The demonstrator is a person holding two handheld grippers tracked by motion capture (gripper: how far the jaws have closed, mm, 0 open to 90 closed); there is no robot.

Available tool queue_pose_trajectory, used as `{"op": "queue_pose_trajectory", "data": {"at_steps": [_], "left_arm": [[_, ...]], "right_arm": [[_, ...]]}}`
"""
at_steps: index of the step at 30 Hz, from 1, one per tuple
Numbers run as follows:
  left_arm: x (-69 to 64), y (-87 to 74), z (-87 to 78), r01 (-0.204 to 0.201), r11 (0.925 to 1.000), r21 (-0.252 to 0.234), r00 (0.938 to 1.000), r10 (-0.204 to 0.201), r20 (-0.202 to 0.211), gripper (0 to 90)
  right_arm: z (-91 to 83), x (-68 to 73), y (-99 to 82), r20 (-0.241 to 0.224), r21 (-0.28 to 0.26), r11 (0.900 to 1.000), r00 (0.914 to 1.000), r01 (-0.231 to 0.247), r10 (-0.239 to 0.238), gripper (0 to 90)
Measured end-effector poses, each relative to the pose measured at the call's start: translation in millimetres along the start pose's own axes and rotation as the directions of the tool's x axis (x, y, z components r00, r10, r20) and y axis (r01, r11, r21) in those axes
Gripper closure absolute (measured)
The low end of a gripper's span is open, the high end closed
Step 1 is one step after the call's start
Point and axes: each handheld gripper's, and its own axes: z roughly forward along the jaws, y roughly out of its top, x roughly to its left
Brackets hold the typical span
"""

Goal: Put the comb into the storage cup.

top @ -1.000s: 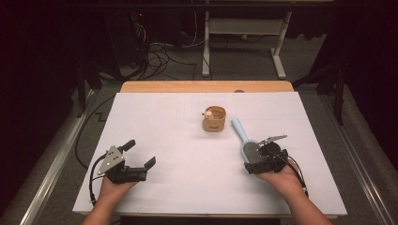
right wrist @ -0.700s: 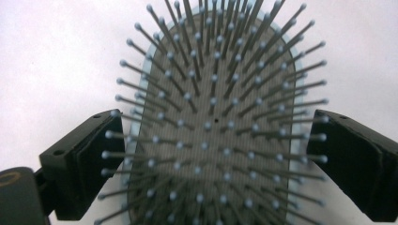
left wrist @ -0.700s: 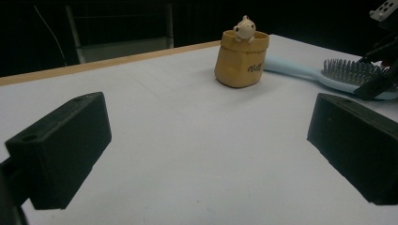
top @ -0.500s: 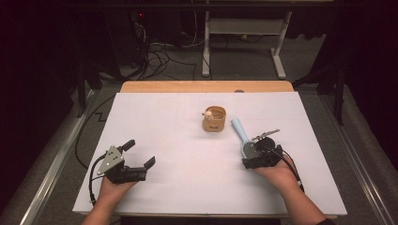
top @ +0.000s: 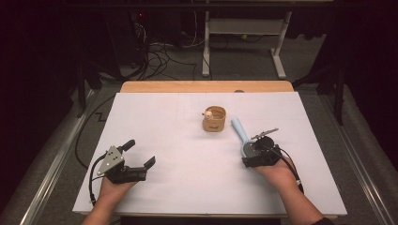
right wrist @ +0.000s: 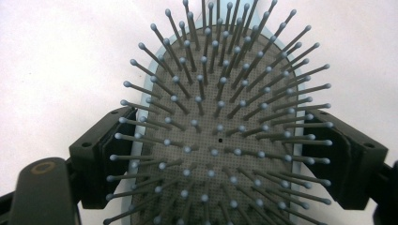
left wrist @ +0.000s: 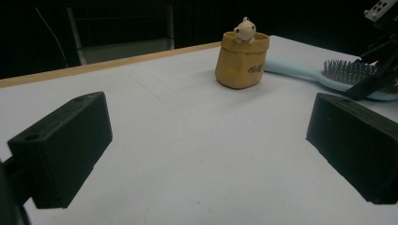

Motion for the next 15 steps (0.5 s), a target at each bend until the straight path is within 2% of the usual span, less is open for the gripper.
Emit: {"op": "queue_pose_trajectory", "data": {"at_steps": [15], "left_arm": [[0.5, 0.1, -0.2, 0.001, 1.0000, -0.005, 1.0000, -0.001, -0.007, 1.4]], "right_arm": [[1.3, 0.4, 1.5, 0.005, 0.012, 0.9999, 1.0000, 0.002, -0.002, 16.1]]}}
